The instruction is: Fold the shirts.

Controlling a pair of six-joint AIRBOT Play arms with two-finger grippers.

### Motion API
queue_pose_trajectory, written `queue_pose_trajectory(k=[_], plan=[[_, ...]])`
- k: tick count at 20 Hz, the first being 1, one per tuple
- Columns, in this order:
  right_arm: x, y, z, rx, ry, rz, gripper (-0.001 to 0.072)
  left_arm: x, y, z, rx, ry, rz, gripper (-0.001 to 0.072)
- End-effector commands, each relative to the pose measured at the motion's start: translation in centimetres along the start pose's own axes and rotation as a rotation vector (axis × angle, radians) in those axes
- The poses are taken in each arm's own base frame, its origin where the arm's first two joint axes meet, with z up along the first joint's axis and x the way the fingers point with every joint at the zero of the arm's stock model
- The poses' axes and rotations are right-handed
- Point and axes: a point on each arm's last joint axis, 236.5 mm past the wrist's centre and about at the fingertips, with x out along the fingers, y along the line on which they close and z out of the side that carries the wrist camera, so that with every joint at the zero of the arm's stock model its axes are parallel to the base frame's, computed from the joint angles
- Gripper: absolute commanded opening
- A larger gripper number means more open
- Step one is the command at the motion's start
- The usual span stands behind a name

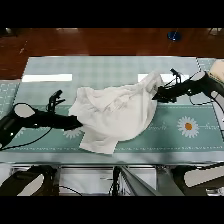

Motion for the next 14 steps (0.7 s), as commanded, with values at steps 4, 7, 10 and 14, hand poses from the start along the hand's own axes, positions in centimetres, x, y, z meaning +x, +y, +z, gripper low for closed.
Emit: queue_pose_trajectory(k=[4,7,10,14], plan=[[-1.8,5.2,1.0,-0.158,-0.096,0.015,0.0018,-4.2,-3.7,5.1,0.118,-0.149,-0.017,0.0031],[-11.9,9.7,2.0,-0.272,-0.339,0.017,0.0017,-10.0,-6.8,9.0,0.203,-0.327,-0.023,0.0031],[-24.3,14.5,0.9,-0.358,-0.655,0.011,0.0017,-20.3,-11.3,12.3,0.318,-0.611,-0.005,0.0031],[-40.0,21.6,-5.0,-0.490,-1.054,0.001,0.0017,-34.6,-19.3,10.4,0.543,-0.969,0.062,0.0031]])
